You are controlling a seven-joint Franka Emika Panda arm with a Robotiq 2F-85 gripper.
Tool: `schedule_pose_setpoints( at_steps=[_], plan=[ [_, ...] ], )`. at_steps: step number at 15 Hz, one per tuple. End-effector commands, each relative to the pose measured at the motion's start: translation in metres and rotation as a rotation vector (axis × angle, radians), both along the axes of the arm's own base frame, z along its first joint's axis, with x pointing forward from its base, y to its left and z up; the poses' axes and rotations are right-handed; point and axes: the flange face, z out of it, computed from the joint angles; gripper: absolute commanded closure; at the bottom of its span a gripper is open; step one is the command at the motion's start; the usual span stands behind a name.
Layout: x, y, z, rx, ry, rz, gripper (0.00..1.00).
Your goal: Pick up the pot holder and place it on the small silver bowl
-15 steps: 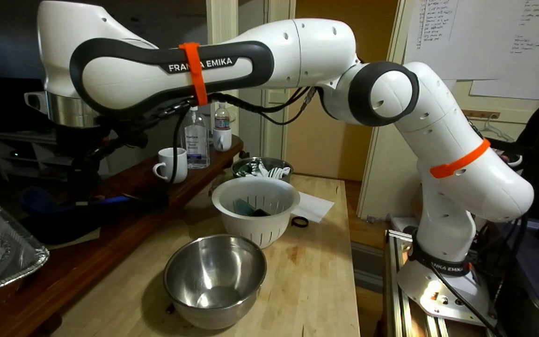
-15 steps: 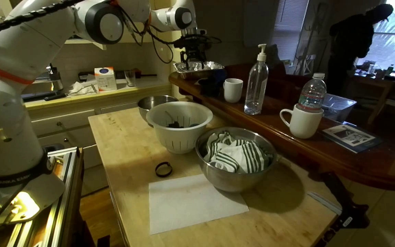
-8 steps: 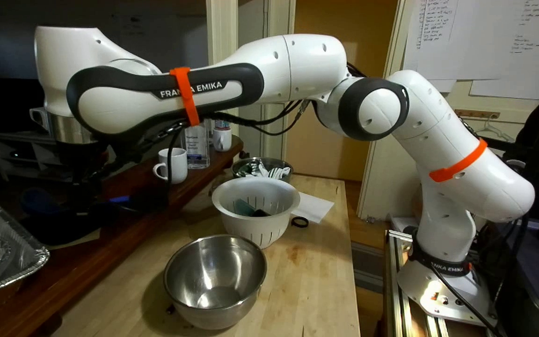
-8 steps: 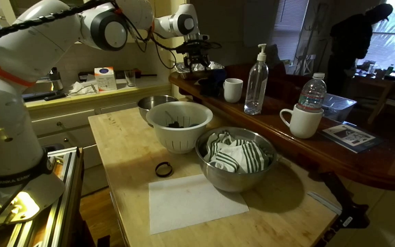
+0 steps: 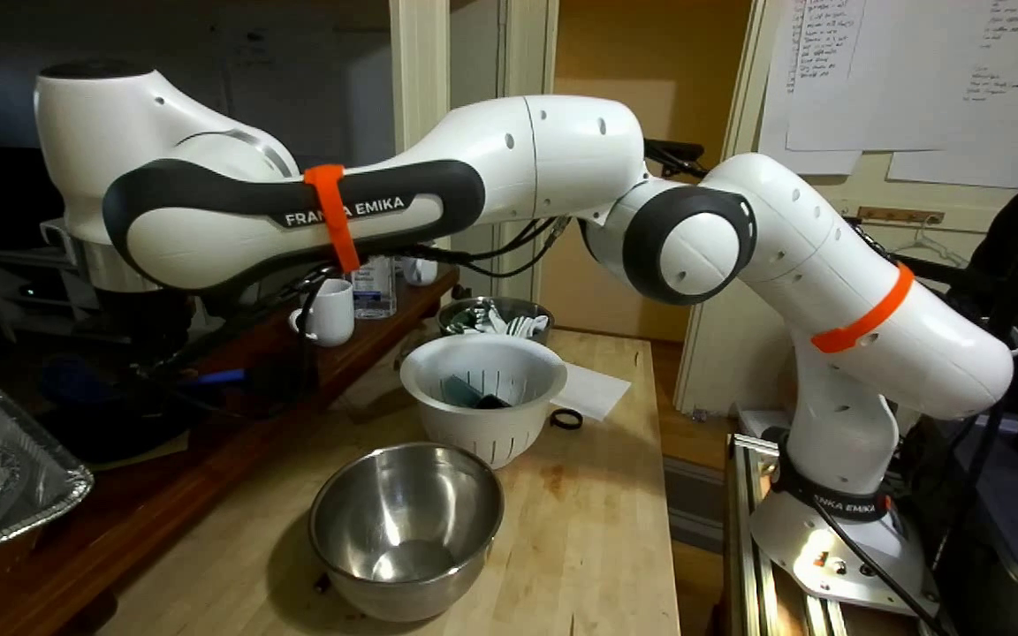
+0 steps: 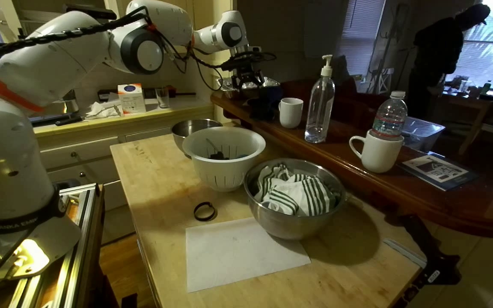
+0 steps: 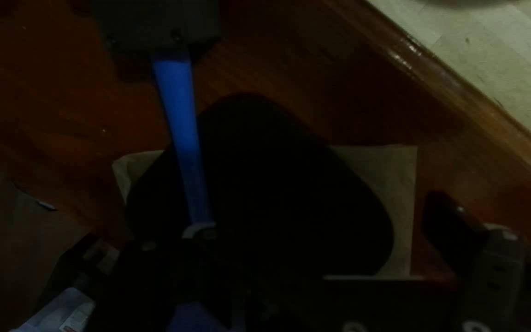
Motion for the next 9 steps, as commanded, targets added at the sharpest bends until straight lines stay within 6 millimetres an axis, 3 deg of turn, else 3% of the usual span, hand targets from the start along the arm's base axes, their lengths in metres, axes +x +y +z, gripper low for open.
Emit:
schedule_pose_setpoints(
  at_steps=[1, 3, 9],
  plan=[
    [-0.001, 0.009, -0.005, -0.050, -0.004, 0.015, 0.05],
    [-0.001, 0.012, -0.007, -0.049, -0.003, 0.029, 0.14],
    [0.001, 0.015, -0.017, -0.060, 0.006, 0.061, 0.15]
  ],
)
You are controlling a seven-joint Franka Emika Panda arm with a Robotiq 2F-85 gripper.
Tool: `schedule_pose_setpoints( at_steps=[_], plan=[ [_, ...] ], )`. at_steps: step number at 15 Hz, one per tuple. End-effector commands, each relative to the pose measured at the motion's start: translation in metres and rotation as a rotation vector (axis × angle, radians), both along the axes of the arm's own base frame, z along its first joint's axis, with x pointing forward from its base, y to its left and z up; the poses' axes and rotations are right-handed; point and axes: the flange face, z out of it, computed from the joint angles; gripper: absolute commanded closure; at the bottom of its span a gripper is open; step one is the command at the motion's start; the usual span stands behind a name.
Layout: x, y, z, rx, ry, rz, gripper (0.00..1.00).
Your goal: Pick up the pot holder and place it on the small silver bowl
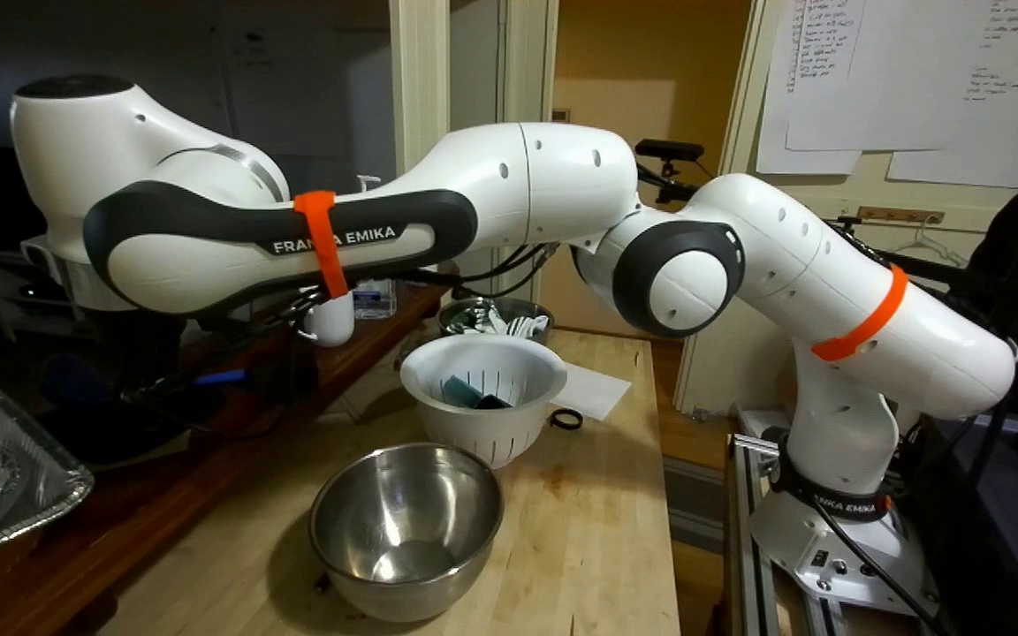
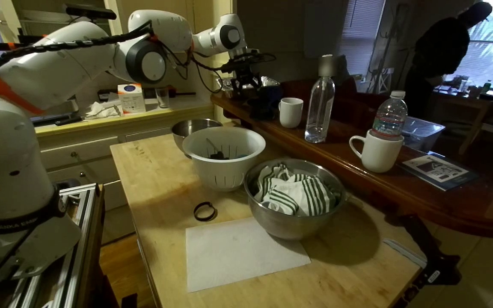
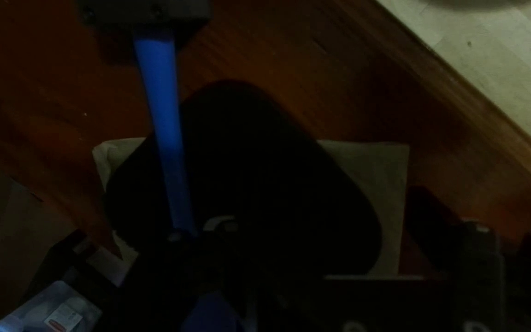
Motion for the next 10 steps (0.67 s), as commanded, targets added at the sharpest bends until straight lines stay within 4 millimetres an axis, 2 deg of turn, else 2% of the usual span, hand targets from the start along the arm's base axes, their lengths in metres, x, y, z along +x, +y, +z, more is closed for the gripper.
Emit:
schedule_pose_setpoints(
  at_steps=[1, 6, 7, 8, 9, 10],
  plan=[
    [0.0017, 0.0017, -0.0080, -0.030, 0.005, 0.027, 0.15],
    [0.0035, 0.0022, -0.0146, -0.044, 0.004, 0.066, 0.21],
    [0.0039, 0.0019, -0.0154, -0.046, 0.004, 0.071, 0.27],
    [0.0045, 0.0013, -0.0164, -0.048, 0.004, 0.075, 0.38],
    [0.0049, 0.0009, -0.0170, -0.048, 0.004, 0.078, 0.40],
    [0.0050, 0.0006, -0.0178, -0.049, 0.005, 0.079, 0.53]
  ],
)
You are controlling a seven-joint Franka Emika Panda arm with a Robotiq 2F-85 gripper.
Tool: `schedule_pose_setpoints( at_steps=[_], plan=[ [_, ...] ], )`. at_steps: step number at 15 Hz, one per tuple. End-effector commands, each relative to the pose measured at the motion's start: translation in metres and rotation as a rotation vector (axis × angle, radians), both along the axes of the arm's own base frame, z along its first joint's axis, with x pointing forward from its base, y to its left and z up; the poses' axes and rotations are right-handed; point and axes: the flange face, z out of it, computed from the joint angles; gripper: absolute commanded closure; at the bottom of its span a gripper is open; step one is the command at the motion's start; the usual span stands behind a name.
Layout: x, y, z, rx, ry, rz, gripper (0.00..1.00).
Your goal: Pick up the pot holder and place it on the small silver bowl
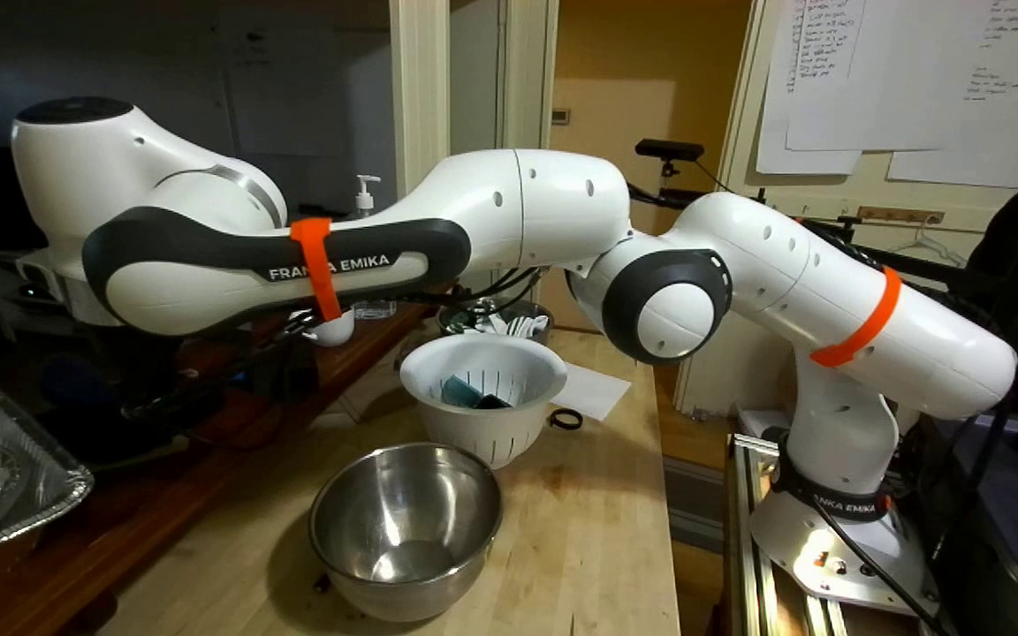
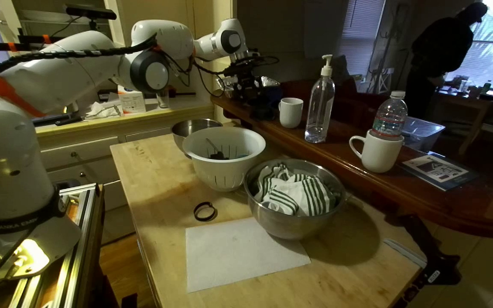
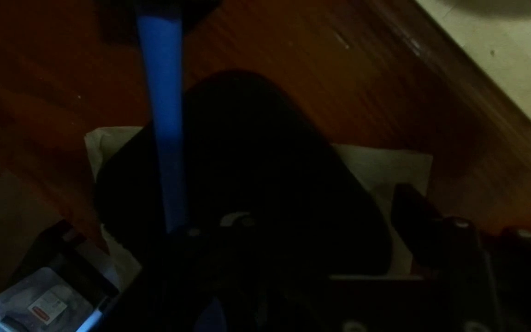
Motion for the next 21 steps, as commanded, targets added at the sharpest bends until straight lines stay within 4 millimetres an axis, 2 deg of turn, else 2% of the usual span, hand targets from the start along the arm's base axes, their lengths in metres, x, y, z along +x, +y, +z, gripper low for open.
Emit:
schedule_pose_setpoints(
  at_steps=[1, 2, 3, 5, 6, 10, 13, 16, 18, 21],
  plan=[
    [-0.001, 0.000, -0.003, -0.020, 0.008, 0.018, 0.60],
    [-0.001, 0.000, -0.004, -0.019, 0.010, 0.021, 0.71],
    [-0.001, -0.001, -0.005, -0.019, 0.011, 0.023, 0.76],
    [0.000, -0.001, -0.007, -0.014, 0.017, 0.028, 0.94],
    [0.001, -0.001, -0.007, -0.011, 0.017, 0.029, 0.99],
    [0.000, 0.000, -0.003, -0.004, 0.020, 0.042, 1.00],
    [-0.004, 0.006, 0.031, 0.027, -0.030, 0.063, 1.00],
    [-0.012, 0.016, 0.082, 0.079, -0.125, 0.107, 1.00],
    [-0.016, 0.019, 0.105, 0.117, -0.161, 0.119, 1.00],
    [-0.018, 0.017, 0.128, 0.168, -0.193, 0.106, 1.00]
  ],
)
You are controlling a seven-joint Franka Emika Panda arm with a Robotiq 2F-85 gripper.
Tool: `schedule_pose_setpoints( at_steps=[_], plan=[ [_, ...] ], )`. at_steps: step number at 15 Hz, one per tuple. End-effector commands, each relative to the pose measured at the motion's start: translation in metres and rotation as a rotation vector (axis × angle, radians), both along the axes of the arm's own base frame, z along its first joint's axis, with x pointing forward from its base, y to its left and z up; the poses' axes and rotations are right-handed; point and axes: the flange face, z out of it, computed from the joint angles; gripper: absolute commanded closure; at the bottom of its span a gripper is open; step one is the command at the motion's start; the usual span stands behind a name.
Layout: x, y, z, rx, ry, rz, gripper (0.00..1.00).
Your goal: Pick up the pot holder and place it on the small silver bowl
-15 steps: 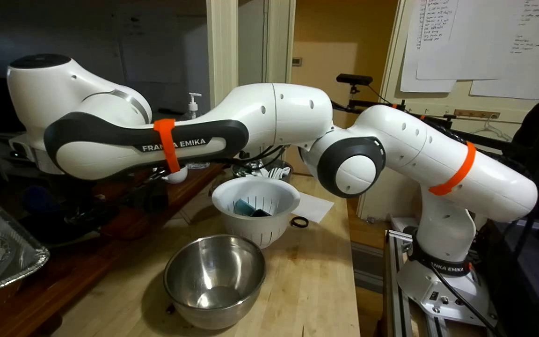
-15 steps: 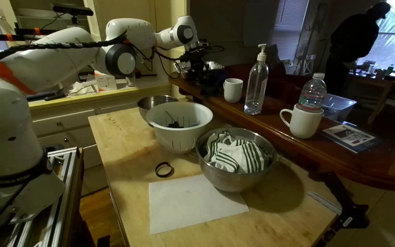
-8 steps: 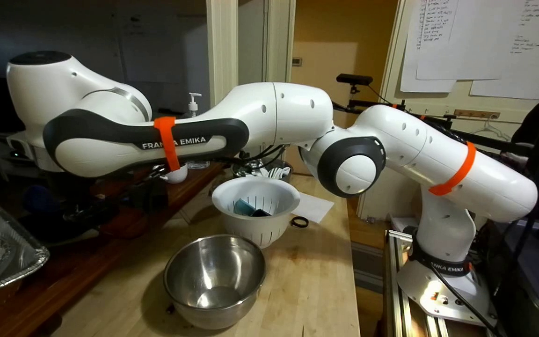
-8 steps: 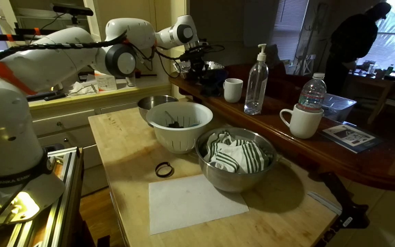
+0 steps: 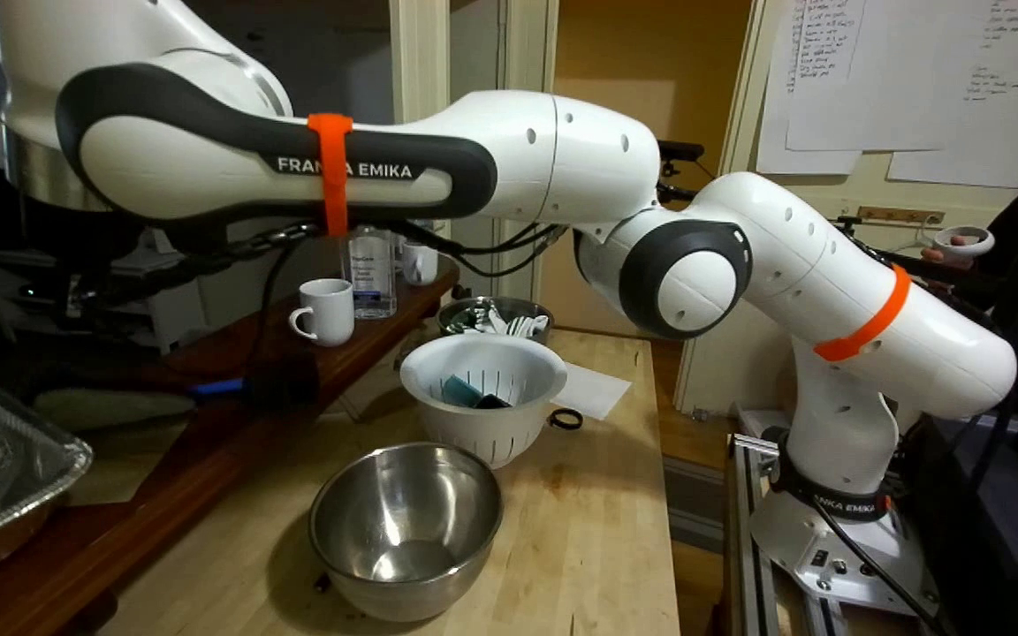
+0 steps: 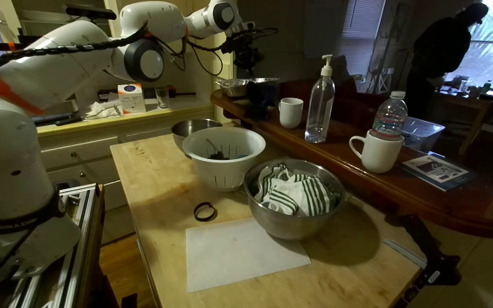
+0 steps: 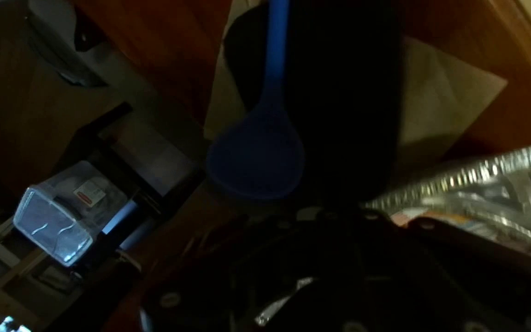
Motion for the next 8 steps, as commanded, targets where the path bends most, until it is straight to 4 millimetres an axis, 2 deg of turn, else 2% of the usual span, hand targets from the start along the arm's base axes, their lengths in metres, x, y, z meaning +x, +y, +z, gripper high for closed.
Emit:
schedule_pose_setpoints(
  at_steps=[1, 3, 5, 8],
  plan=[
    [-0.002, -0.001, 0.021, 0.067, -0.018, 0.008, 1.00],
    [-0.001, -0.005, 0.028, 0.093, -0.024, -0.005, 1.00],
    [0.000, -0.006, 0.027, 0.110, -0.007, 0.016, 1.00],
    [-0.003, -0.004, 0.005, 0.104, 0.109, 0.092, 1.00]
  ],
)
